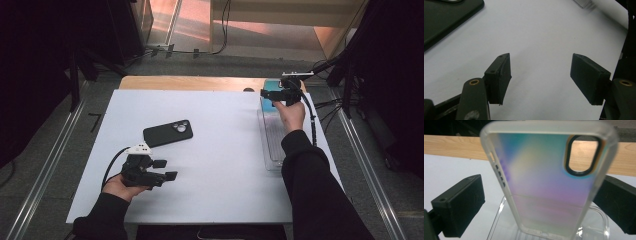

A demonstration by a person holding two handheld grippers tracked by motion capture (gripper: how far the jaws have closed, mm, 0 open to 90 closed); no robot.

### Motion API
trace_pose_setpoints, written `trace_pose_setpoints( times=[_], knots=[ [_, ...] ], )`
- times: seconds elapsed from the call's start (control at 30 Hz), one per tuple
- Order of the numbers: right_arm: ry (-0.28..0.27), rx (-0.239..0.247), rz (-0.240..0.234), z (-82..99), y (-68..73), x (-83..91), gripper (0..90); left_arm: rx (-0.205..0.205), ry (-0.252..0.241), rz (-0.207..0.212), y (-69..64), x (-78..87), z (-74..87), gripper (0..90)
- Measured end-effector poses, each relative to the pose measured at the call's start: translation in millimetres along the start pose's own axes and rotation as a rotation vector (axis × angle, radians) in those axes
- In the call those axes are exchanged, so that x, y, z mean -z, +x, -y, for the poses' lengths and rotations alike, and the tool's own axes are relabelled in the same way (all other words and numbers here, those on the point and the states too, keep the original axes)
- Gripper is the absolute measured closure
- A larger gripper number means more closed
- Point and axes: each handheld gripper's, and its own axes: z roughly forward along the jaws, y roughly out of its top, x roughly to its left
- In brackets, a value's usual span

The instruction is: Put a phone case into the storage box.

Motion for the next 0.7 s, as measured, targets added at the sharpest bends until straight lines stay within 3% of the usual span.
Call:
trace_pose_setpoints(
  times=[0.13, 0.23, 0.43, 0.7],
  knots=[
    [0.027, 0.04, 0.0, -1.3, 1.0, 12.7, 0.0, 0.006, -0.001, -0.003, 0.7, -0.4, -0.7, 32.6],
    [0.048, 0.021, -0.031, -0.9, 1.6, 24.1, 0.0, 0.003, -0.004, -0.001, 0.8, -1.0, -1.4, 32.6],
    [0.069, 0.033, -0.064, 4.0, 4.1, 43.1, 0.0, 0.015, -0.014, -0.006, 2.9, 0.9, -2.8, 32.6],
    [0.078, 0.064, -0.128, 15.9, 20.3, 67.6, 0.0, 0.023, -0.021, -0.011, 7.2, 3.0, -5.9, 32.6]
  ],
)
